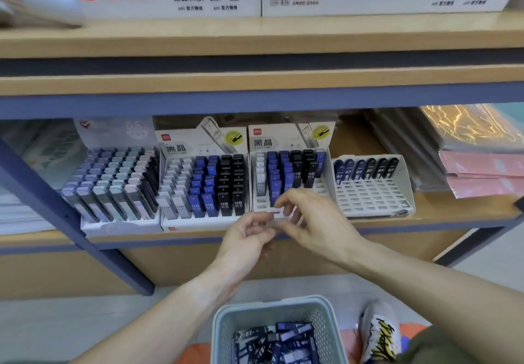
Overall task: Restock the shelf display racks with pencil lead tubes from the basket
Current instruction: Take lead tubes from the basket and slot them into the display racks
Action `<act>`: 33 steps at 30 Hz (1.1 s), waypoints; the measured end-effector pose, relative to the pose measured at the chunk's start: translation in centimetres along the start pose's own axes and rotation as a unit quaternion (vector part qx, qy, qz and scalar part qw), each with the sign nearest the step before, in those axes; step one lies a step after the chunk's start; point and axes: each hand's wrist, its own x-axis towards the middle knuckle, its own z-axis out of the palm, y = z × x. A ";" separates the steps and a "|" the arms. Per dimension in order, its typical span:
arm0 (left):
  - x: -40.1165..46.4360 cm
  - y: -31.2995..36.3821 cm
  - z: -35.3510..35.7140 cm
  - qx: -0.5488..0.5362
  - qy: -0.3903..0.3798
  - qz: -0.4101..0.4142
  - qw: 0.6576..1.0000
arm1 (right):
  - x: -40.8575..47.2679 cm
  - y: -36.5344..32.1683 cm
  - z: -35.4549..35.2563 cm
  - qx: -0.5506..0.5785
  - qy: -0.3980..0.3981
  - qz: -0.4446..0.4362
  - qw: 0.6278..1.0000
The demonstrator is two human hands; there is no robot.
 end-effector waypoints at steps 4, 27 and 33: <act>-2.2 -4.1 -1.1 0.127 -0.040 -0.015 0.991 | -4.7 -0.5 2.3 -0.007 -0.148 0.002 0.989; -2.0 -29.7 3.5 0.463 -0.179 -0.116 0.860 | -17.3 9.6 25.8 -0.083 -0.379 0.238 0.890; -0.1 -32.0 4.5 0.503 -0.142 -0.039 0.851 | -17.3 10.3 27.9 -0.120 -0.315 0.176 0.925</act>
